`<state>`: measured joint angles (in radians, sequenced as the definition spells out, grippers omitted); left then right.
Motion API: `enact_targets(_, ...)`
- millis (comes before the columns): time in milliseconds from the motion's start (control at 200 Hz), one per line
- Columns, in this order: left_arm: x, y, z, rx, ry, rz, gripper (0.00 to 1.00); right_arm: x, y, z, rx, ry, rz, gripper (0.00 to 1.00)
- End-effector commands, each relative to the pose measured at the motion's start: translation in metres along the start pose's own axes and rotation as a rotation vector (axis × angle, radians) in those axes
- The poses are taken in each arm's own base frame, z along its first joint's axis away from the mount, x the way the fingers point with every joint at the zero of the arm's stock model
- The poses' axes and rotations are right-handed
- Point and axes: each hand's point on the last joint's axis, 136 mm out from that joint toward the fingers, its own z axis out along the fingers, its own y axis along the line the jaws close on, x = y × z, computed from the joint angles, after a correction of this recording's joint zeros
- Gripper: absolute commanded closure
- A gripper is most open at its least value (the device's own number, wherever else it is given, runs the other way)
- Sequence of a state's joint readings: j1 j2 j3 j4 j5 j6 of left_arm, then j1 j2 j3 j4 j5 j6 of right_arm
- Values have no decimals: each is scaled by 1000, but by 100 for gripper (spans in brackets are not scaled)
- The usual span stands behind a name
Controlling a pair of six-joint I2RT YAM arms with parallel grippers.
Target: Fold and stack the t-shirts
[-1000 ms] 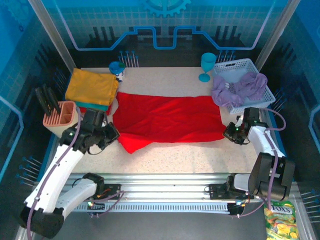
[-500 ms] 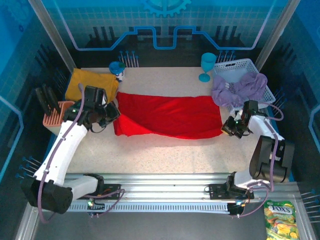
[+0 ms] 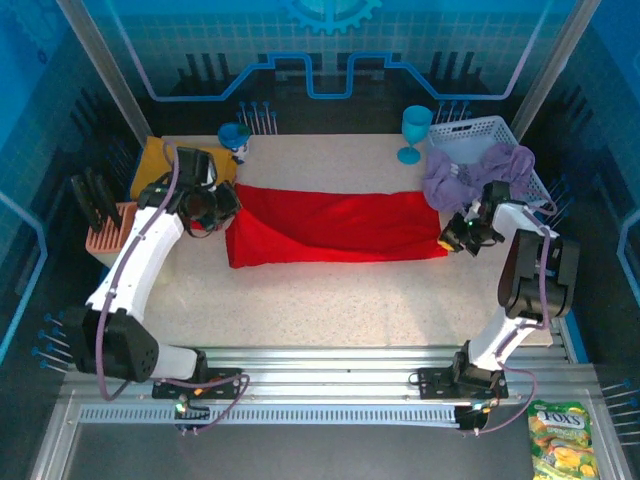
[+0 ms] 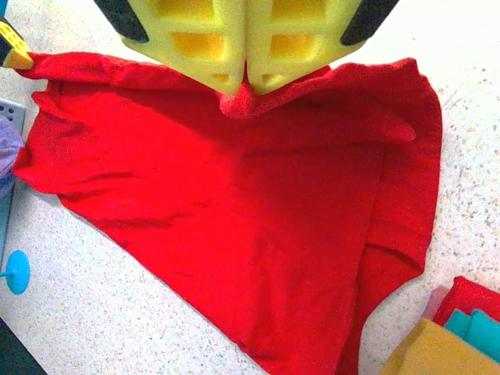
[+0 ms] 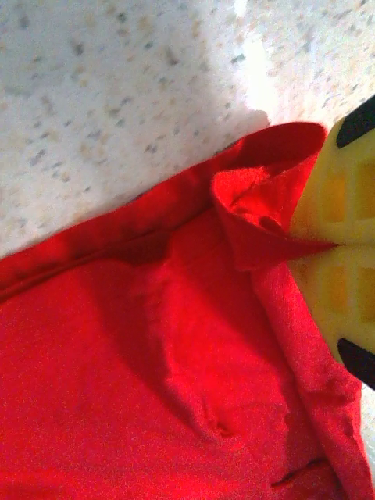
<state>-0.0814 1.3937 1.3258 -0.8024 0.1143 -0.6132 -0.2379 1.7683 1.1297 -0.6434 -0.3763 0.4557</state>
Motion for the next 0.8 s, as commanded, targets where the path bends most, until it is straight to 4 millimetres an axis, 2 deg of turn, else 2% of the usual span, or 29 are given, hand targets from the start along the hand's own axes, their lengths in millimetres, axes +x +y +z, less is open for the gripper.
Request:
enact_targets(0, -21, -12, 1, 33, -32, 37, 100, -6, 13, 6, -19, 26, -1, 100)
enact_targets(235, -37, -15, 16, 18, -36, 44, 100, -18, 18, 14, -25, 26, 13, 100)
enact_targets(455, -50, -17, 24, 13, -45, 48, 100, -23, 22, 13, -41, 4, 23, 100)
enact_targets(635, -57, -14, 28, 8, -47, 43, 100, -21, 31, 8, -96, -29, 30, 93)
enact_targets(705, -59, -14, 29, 14, -57, 42, 100, -21, 33, 4, -106, -59, 33, 86)
enact_targets(795, -62, -16, 32, 26, -62, 38, 100, -22, 35, 1, -125, -100, 52, 84)
